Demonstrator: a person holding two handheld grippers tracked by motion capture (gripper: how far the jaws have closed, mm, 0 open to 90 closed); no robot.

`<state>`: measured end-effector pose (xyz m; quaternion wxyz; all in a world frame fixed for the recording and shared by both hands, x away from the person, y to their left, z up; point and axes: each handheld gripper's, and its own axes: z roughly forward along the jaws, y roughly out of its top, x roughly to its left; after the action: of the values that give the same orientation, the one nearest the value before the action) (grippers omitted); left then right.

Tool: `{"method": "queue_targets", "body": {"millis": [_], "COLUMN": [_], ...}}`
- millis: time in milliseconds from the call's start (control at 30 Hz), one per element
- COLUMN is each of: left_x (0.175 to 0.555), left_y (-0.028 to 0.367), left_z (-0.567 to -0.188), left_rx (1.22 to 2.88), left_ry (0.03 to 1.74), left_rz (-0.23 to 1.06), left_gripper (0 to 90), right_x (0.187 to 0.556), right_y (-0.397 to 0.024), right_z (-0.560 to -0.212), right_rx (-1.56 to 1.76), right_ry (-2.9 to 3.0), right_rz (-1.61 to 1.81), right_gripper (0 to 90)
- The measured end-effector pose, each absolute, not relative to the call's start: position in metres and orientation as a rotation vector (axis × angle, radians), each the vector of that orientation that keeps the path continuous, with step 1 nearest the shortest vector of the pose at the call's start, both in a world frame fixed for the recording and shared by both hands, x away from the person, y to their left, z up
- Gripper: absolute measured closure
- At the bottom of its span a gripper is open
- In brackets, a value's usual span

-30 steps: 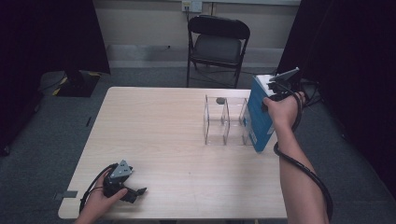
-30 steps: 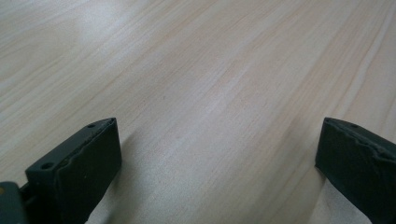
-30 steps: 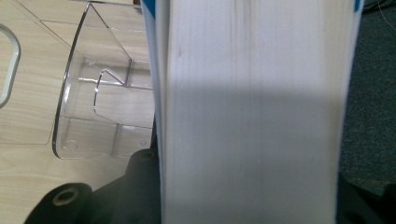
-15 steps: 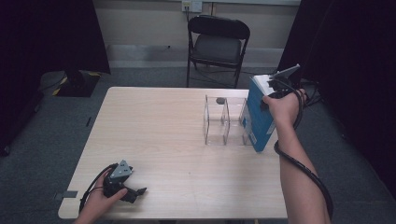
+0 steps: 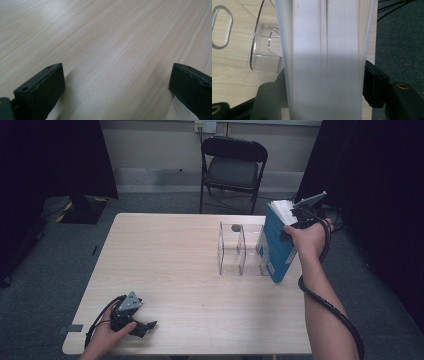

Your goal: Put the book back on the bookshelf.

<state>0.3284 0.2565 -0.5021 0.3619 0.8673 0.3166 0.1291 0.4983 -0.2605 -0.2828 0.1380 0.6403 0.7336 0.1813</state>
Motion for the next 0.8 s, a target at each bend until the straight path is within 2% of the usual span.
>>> {"method": "queue_targets", "body": {"millis": [800], "left_x": [0.329], "left_y": [0.257], "left_z": [-0.502], "left_rx": [2.234], "left_ry": [0.812], "left_rz": [0.332], "left_gripper": [0.0], "right_x": [0.484], "right_y": [-0.258], "right_z": [-0.282], "right_rx": [1.807], "right_ry": [2.158], "right_rz": [0.535], "right_gripper": [28.6]}}
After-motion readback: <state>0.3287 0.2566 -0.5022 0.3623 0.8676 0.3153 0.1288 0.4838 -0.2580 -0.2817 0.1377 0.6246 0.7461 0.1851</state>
